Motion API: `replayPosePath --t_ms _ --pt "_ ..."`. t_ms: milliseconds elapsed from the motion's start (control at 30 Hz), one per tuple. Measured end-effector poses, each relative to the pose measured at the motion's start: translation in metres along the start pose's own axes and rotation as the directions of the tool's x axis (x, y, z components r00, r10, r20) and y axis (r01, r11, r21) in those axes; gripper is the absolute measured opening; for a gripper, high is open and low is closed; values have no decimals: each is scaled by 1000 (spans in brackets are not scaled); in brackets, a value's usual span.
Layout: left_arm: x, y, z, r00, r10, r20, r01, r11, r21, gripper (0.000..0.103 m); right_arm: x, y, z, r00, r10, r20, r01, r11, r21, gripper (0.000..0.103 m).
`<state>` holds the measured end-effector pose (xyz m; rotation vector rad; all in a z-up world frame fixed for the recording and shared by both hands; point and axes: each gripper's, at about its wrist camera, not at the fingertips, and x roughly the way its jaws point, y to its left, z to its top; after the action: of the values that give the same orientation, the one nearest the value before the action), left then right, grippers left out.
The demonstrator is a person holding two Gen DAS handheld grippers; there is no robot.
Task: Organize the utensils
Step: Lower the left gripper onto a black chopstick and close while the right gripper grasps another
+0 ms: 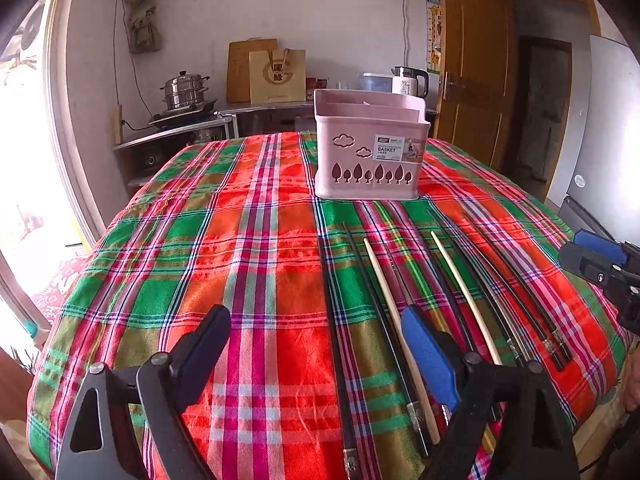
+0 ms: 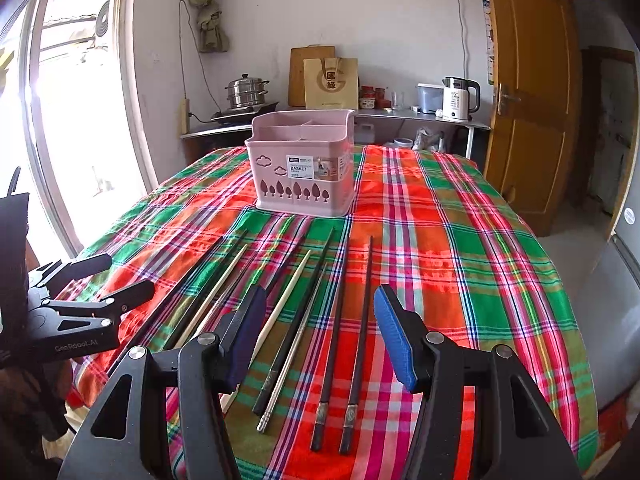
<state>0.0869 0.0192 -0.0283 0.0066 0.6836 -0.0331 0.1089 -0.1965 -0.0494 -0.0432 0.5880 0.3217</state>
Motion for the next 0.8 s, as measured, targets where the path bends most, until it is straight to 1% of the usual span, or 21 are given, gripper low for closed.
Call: replayPosePath --t_ms 100,167,233,300,367,433,467,533,567,633,800 --pt "19 8 10 998 -30 -56 30 1000 -7 85 14 2 6 1000 15 -25 -15 1000 -3 57" --pt "32 11 16 995 -36 -91 36 999 3 84 26 5 11 999 25 -48 -26 1000 -8 54" --pt "45 14 21 992 -51 -114 52 999 5 80 39 7 16 996 28 -79 -29 1000 -10 44" --pt "57 15 24 988 -59 -140 60 998 -2 78 51 8 20 993 42 -107 -43 999 -5 38" --pt "65 17 26 986 -56 -156 56 998 -1 73 64 9 25 989 49 -137 -49 999 4 33" --pt "73 19 29 982 -63 -176 63 998 -10 71 76 10 30 985 71 -159 -69 997 17 22" --pt "78 19 31 980 -72 -185 71 997 -15 68 83 11 32 982 82 -170 -79 997 25 21" --pt "84 20 33 977 -80 -199 78 997 -15 63 95 13 36 976 93 -198 -89 996 33 15" --pt "86 19 34 975 -90 -204 89 996 -14 59 101 13 39 972 101 -211 -96 995 36 14" --pt "92 19 35 969 -111 -222 109 994 -19 56 113 15 43 966 111 -235 -105 994 38 13" --pt "101 17 41 963 -117 -242 117 993 -15 45 144 16 50 948 108 -299 -99 994 44 11"
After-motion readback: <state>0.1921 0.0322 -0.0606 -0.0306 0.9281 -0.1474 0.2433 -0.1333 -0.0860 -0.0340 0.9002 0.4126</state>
